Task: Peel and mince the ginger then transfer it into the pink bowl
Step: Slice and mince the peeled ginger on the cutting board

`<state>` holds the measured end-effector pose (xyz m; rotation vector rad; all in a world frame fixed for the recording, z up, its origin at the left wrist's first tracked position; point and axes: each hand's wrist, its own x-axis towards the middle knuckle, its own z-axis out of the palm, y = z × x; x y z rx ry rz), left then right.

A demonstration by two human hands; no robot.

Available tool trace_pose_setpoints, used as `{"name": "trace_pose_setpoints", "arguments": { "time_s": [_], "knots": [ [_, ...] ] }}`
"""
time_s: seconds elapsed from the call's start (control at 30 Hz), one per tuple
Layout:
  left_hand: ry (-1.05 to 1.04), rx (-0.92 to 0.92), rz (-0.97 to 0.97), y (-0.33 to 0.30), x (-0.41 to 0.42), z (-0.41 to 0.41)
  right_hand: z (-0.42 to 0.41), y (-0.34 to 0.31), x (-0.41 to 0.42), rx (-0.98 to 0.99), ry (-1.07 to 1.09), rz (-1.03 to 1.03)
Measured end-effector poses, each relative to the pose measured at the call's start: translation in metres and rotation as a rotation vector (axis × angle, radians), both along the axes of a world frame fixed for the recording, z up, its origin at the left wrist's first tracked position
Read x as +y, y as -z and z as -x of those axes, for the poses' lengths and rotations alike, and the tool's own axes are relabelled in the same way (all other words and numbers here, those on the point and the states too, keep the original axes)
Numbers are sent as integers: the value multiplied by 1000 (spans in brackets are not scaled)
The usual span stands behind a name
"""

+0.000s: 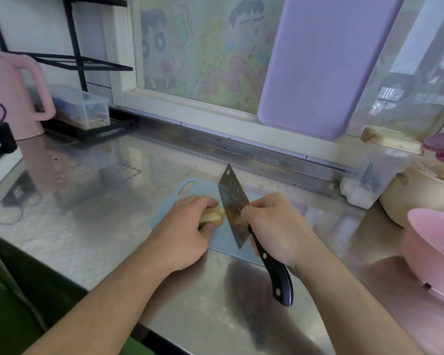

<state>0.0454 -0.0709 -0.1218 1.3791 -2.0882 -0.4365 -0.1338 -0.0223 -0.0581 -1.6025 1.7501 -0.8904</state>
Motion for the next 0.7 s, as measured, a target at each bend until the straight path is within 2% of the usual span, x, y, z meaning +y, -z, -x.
{"name": "trace_pose_setpoints", "arguments": {
  "time_s": [0.23,0.37,0.5,0.7],
  "knots": [
    [56,-14,-15,-1,1,0,-1,5,-1,127,16,19],
    [80,-1,-35,-3,2,0,1,1,-1,64,18,19],
    [55,6,-44,-3,3,1,2,2,-1,115,34,34],
    [50,-96,-10,-5,4,5,1,2,-2,82,8,0]
  ]
}}
